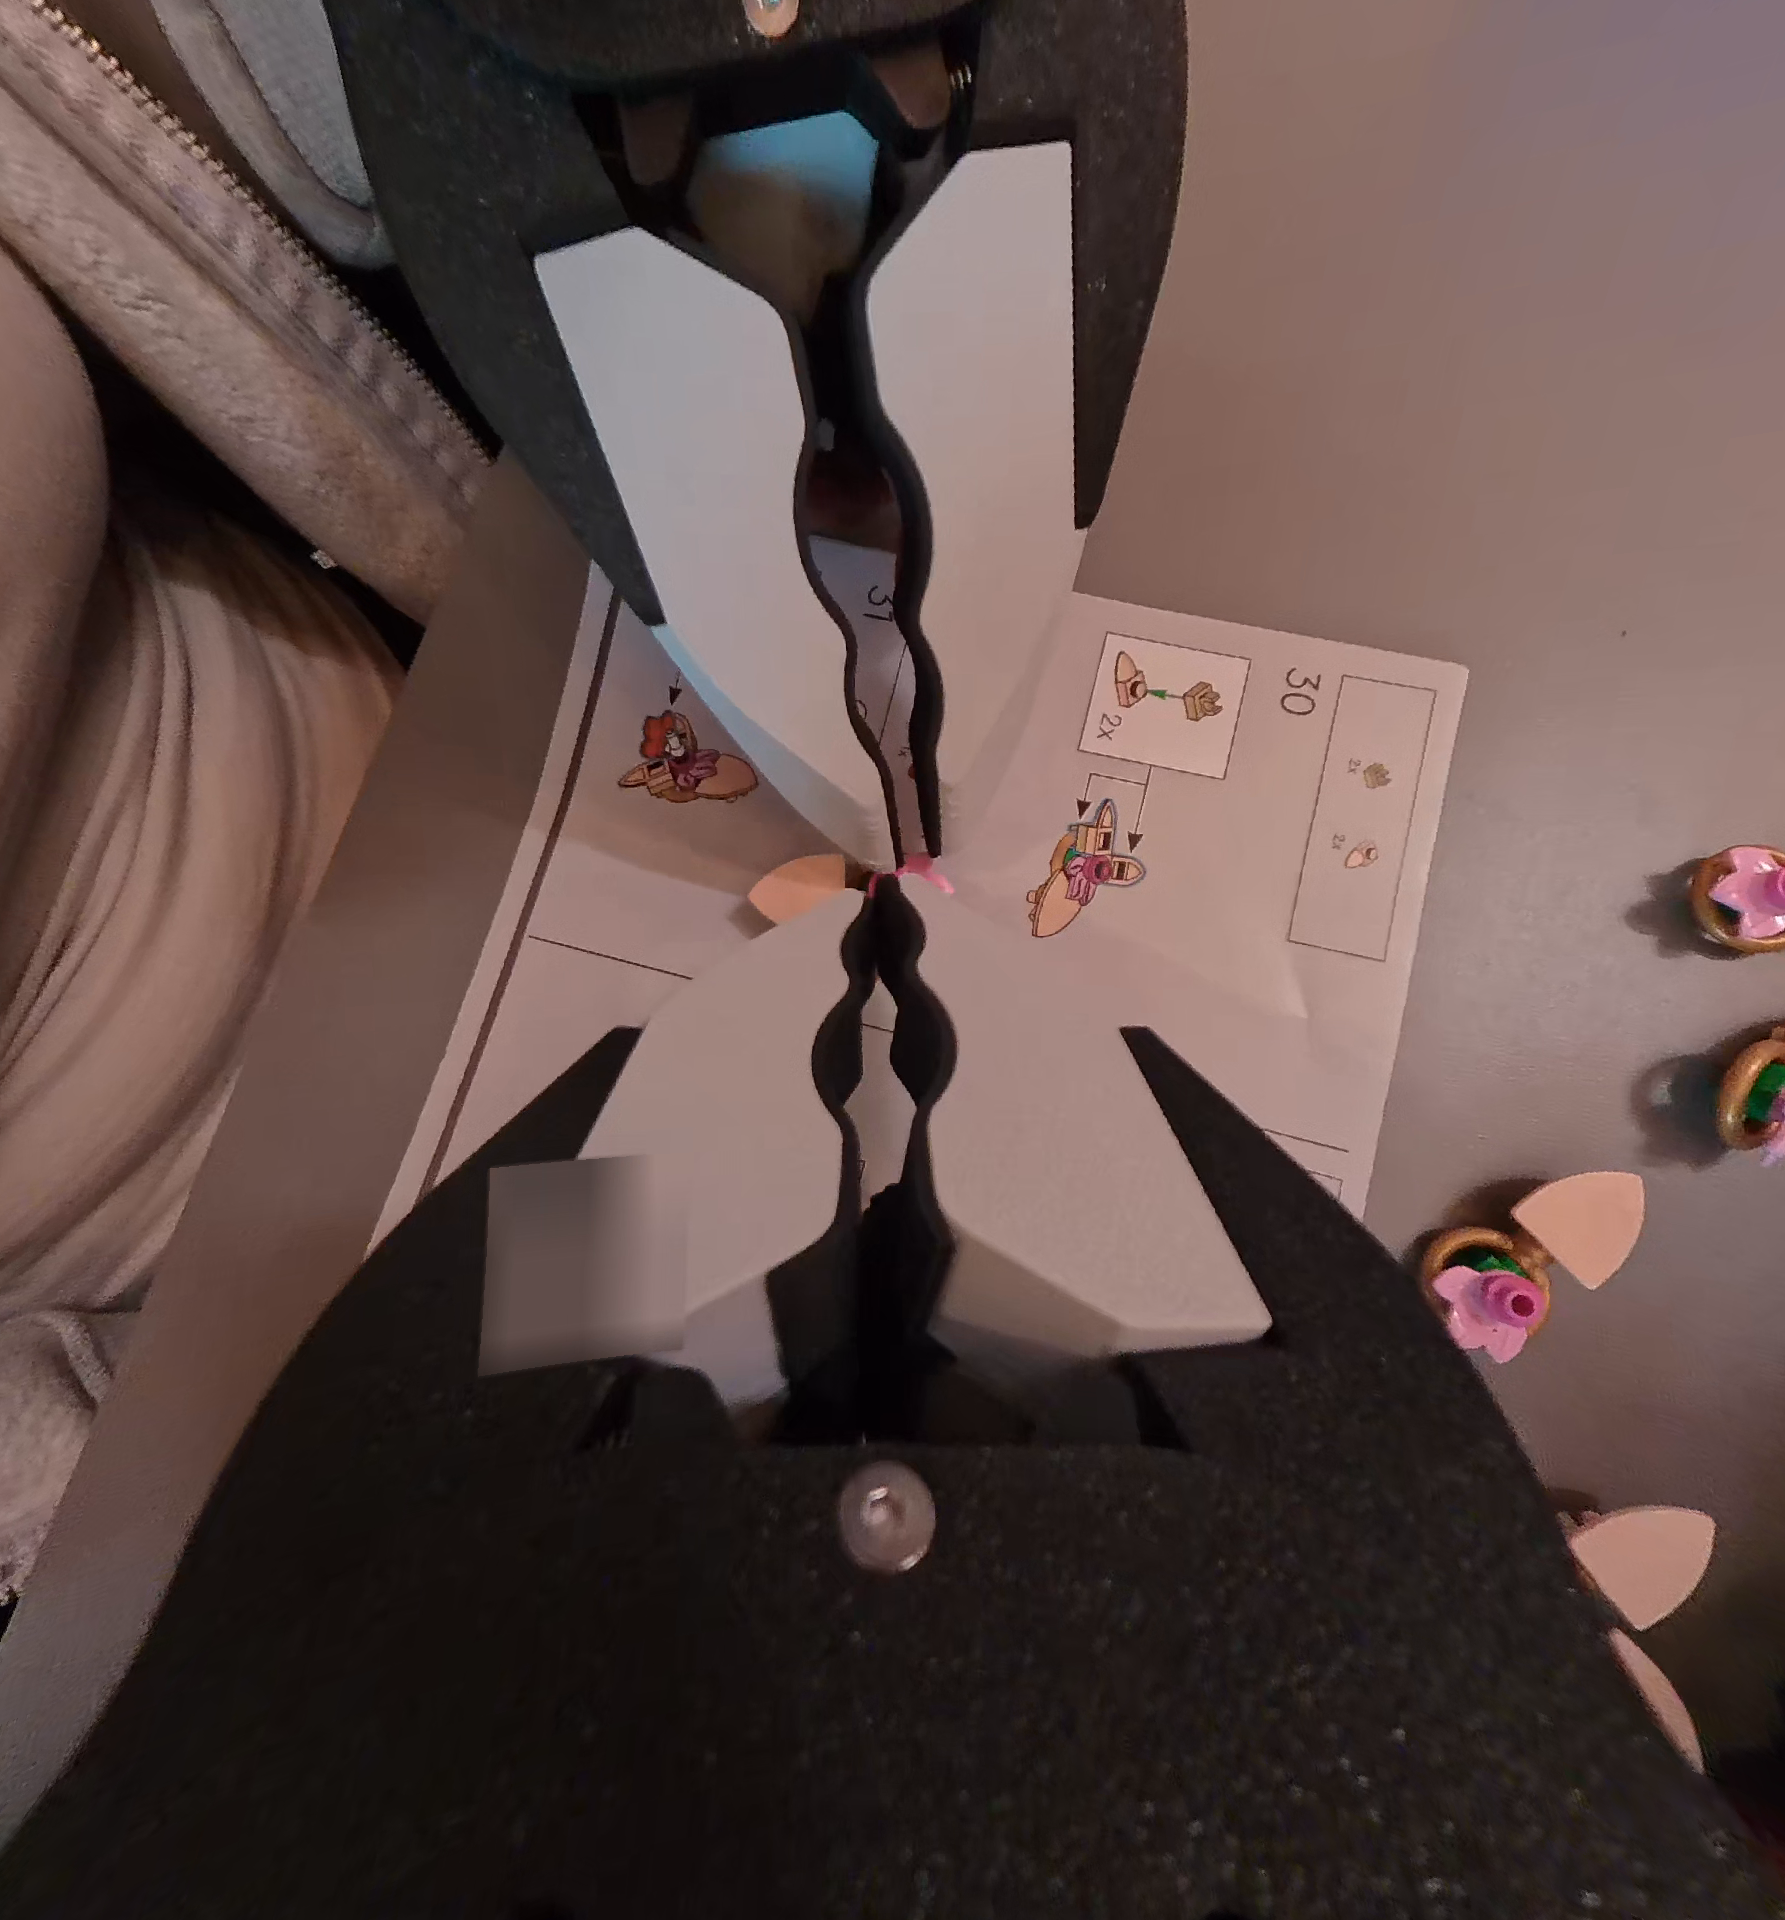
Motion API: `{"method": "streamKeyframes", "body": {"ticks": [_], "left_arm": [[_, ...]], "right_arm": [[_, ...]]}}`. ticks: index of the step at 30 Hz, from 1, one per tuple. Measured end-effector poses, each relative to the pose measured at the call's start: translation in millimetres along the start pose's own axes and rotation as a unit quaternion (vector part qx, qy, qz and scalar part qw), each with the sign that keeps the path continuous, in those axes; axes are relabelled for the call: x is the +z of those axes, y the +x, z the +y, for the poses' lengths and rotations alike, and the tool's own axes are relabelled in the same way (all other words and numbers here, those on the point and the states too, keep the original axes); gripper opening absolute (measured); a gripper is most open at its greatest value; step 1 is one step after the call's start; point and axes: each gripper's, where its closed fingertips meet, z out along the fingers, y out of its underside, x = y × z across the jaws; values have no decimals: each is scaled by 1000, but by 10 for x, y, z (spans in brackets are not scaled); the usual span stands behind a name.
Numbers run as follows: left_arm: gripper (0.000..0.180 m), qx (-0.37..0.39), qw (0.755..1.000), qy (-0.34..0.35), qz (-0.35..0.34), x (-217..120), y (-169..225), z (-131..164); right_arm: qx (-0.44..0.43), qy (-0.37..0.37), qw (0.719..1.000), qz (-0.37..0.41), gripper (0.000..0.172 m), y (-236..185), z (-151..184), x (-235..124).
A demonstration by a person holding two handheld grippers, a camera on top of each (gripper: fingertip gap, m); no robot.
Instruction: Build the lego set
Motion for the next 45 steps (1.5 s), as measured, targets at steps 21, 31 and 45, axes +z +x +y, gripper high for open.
{"method": "streamKeyframes", "body": {"ticks": [21,31,45], "left_arm": [[4,3,1000,-7,-3,-1,8,1],[4,5,1000,-12,-3,1,9,-5],[9,-10,1000,13,-16,-112,-46,-84]], "right_arm": [[45,29,998,-26,0,-8,13,9],[42,26,999,-14,0,-20,18,20],[-24,284,957,60,0,-180,-680,-1011]]}}
